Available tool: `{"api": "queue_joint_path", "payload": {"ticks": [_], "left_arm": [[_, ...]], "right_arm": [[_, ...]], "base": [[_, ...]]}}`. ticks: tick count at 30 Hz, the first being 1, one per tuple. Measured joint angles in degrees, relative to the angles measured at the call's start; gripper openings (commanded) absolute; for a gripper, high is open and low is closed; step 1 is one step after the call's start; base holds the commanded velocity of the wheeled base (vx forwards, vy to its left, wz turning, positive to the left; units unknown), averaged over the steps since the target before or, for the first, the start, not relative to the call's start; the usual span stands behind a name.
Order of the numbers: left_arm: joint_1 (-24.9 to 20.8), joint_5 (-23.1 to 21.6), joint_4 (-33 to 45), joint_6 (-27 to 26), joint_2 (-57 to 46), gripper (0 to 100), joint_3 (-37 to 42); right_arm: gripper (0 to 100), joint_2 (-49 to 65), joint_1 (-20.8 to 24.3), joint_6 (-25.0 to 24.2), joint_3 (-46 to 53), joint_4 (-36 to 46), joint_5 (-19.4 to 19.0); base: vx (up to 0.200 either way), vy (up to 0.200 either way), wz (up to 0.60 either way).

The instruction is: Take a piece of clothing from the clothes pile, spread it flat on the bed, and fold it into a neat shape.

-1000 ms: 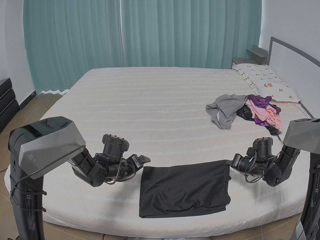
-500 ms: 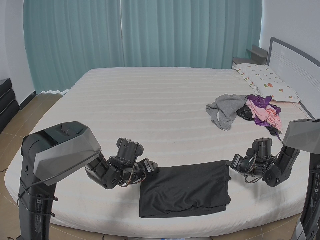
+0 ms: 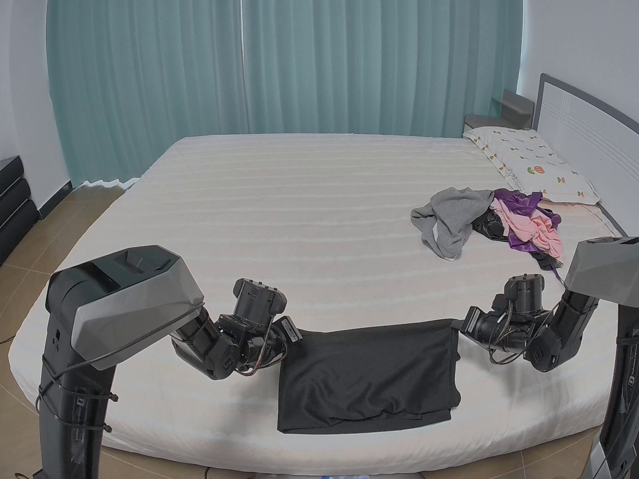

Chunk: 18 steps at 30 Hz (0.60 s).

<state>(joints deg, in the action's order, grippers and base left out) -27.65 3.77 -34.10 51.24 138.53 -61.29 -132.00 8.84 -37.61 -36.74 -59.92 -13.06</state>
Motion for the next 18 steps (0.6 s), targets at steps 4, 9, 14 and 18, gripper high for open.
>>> {"api": "queue_joint_path", "payload": {"ticks": [4, 9, 14, 18], "left_arm": [[1.1, 0.3, -0.1, 2.4, -0.4, 0, 0.6], [1.7, 0.3, -0.1, 2.5, -0.7, 0, 1.0], [1.8, 0.0, 0.0, 2.7, -1.0, 0, 1.2], [1.8, -0.2, 0.2, 2.7, -1.3, 100, 1.5]], "right_arm": [[0, -0.5, -0.1, 0.0, -0.5, -0.1, -0.1], [0, -1.5, -0.2, 0.0, -2.3, 0.0, -0.1], [0, -2.6, -0.5, 0.0, -3.4, 0.4, -0.2], [100, -3.0, -0.5, 0.0, -3.5, 0.0, -0.9]], "base": [[0.000, 0.000, 0.00], [0.000, 0.000, 0.00], [0.000, 0.000, 0.00], [0.000, 0.000, 0.00]]}}
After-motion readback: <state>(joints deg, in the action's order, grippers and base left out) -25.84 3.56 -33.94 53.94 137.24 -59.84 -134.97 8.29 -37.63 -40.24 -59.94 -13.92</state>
